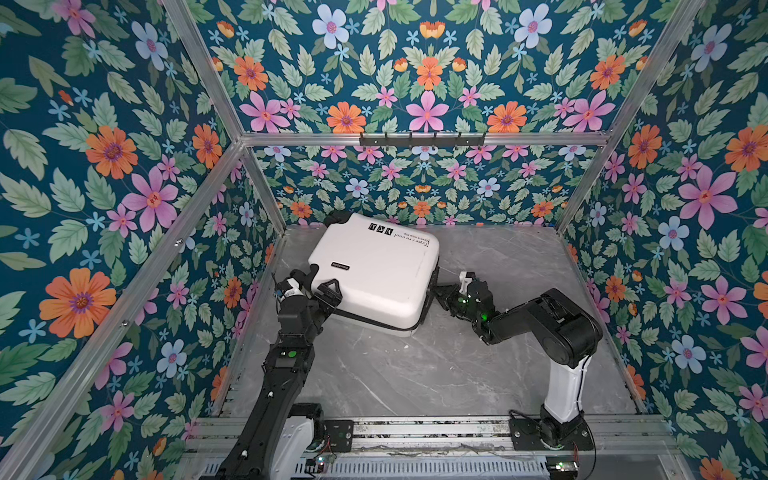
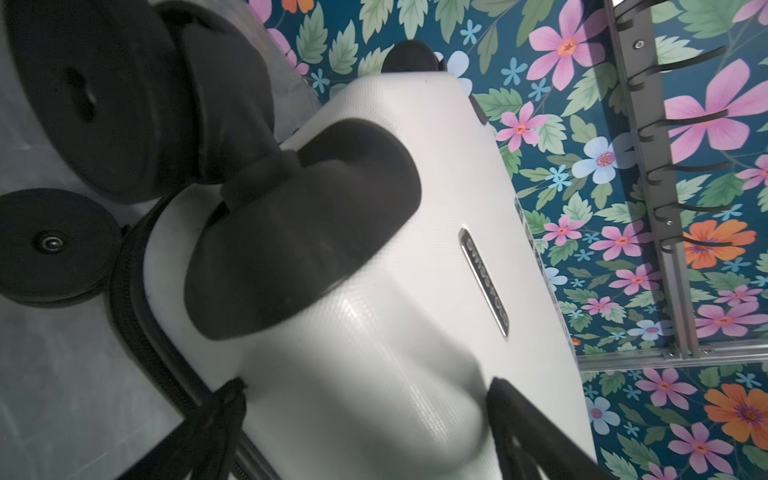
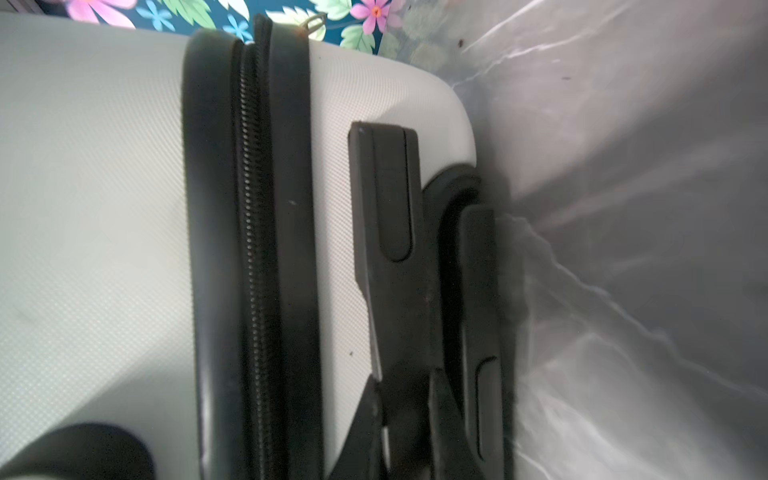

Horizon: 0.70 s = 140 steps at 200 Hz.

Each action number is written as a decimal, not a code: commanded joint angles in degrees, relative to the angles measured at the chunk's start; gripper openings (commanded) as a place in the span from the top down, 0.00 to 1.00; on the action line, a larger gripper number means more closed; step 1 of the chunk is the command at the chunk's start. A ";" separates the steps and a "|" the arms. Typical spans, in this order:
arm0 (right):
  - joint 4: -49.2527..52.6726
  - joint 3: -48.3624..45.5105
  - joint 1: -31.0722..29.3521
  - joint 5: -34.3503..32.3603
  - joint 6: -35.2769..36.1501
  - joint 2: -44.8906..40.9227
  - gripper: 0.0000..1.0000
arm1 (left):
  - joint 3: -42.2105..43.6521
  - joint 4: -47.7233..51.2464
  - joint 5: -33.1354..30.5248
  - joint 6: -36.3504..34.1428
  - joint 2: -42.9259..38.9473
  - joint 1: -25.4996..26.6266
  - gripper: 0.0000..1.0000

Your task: Pack the luggage

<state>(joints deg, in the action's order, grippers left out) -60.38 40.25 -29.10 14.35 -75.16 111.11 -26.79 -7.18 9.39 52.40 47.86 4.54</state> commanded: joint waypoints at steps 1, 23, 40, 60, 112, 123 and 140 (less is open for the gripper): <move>-7.90 -4.87 -0.57 -3.53 -5.16 -0.64 1.00 | 0.16 -8.57 4.99 -1.02 3.96 0.04 0.08; -12.47 -9.94 -2.50 -6.75 -6.14 -1.23 1.00 | -1.09 -13.63 8.06 -2.54 9.30 0.03 0.08; -14.25 -12.25 -4.79 -8.54 -6.23 -1.60 1.00 | -2.92 -16.44 11.29 -3.58 14.13 0.04 0.09; -16.22 -14.66 -7.82 -11.08 -6.23 -2.19 1.00 | -4.49 -19.56 13.03 -3.96 18.33 0.03 0.09; -13.16 -19.05 -15.56 -18.09 -3.03 -6.88 1.00 | -10.59 -23.94 17.13 -5.18 29.04 0.35 0.08; -10.77 -18.81 -17.25 -18.65 -2.09 -7.98 1.00 | -12.06 -24.99 17.76 -5.37 31.45 0.64 0.08; -8.79 -17.99 -19.46 -19.23 -1.32 -8.20 1.00 | -14.34 -26.09 18.34 -6.02 34.75 1.46 0.08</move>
<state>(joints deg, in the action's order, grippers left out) -73.32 21.39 -45.82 -10.79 -81.73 103.37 -38.87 -32.29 21.67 48.25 79.22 4.84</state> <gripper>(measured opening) 0.132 0.917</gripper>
